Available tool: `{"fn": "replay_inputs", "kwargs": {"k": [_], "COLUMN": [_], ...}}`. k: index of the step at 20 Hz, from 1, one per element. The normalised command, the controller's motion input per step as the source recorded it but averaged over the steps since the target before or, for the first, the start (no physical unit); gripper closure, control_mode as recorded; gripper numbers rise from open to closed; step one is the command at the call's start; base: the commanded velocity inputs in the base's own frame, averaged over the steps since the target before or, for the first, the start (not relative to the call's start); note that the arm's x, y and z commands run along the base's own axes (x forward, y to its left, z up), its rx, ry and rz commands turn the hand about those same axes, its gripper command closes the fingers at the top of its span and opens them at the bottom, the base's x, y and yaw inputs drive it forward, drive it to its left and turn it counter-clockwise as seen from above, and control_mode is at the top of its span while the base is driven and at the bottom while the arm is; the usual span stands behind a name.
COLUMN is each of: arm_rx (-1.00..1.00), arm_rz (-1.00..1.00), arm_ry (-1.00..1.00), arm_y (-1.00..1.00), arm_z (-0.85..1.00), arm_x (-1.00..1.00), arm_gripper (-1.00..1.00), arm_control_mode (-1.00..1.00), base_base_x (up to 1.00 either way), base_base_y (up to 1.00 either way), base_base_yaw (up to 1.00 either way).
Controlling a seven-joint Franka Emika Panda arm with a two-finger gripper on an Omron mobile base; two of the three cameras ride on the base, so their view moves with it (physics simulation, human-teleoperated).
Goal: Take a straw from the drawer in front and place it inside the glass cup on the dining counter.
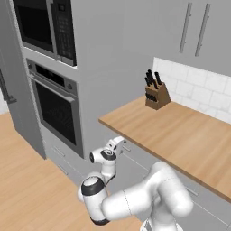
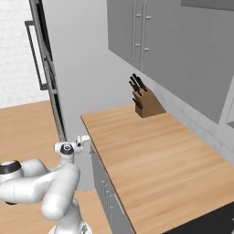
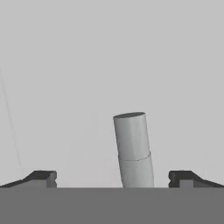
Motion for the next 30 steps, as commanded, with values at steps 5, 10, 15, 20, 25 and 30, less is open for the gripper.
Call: {"fn": "replay_inputs", "kwargs": {"k": [5,10,15,20,25,30], "arm_rx": [0.0,0.0,0.0,0.0,0.0,0.0], "arm_rz": [0.01,0.0,0.02,0.05,0.08,0.07], "arm_ry": [0.04,0.01,-0.01,-0.01,0.01,0.09], "arm_y": [0.0,0.09,0.43,0.93,1.0,1.0], "arm_z": [-0.5,-0.23,-0.01,0.0,0.0,0.0], "arm_x": [0.25,-0.07,-0.48,-0.79,-0.78,-0.68], "arm_gripper": [1.0,1.0,1.0,1.0,1.0,1.0], "arm_control_mode": [-1.0,-1.0,-1.0,-1.0,-1.0,-1.0], "base_base_x": [0.0,0.0,0.0,0.0,0.0,0.0], "base_base_y": [0.0,0.0,0.0,0.0,0.0,0.0], "base_base_yaw": [0.0,0.0,0.0,0.0,0.0,0.0]}}
